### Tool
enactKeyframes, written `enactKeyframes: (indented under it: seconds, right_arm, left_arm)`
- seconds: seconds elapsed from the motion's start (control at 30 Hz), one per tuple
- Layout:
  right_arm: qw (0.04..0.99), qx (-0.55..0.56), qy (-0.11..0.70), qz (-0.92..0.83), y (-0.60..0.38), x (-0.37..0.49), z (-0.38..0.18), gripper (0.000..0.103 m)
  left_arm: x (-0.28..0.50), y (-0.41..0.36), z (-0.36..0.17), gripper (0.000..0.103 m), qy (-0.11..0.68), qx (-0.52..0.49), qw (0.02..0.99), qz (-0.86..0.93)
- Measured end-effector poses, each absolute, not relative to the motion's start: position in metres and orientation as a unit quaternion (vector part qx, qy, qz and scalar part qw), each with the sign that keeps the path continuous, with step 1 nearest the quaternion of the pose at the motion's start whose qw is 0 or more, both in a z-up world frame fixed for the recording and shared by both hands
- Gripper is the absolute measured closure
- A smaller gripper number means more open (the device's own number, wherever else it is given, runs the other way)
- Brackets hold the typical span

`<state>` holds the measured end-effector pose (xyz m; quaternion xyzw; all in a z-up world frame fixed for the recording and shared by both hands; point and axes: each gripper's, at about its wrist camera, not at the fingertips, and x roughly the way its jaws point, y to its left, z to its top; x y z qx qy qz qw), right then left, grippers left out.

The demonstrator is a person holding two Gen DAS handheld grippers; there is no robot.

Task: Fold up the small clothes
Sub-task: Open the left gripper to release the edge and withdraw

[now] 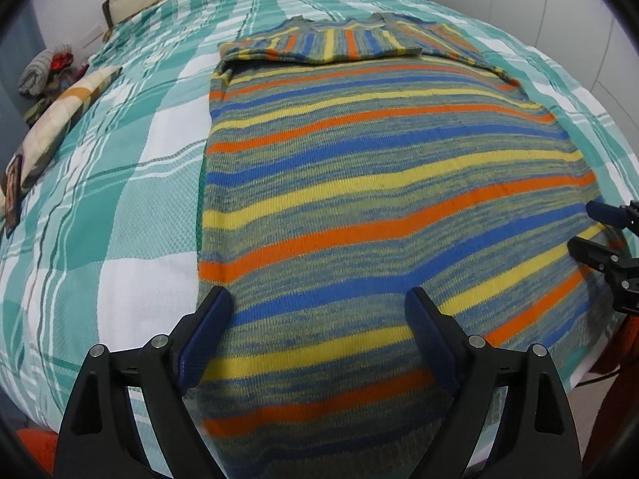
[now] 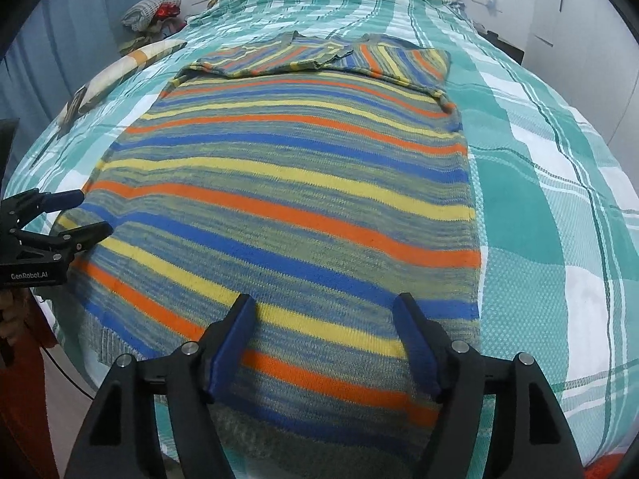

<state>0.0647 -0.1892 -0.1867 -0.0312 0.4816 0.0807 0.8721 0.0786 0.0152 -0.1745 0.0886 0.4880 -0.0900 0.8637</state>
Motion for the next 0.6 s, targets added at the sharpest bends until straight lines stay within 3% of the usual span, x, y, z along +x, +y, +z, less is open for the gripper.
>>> enactKeyframes:
  seconds: [0.6]
  right_arm:
    - [0.862,-0.076,0.497,0.058,-0.178,0.058,-0.187,0.029]
  left_arm:
    - [0.061,0.020,-0.181,0.010,0.486,0.094,0.865,-0.086]
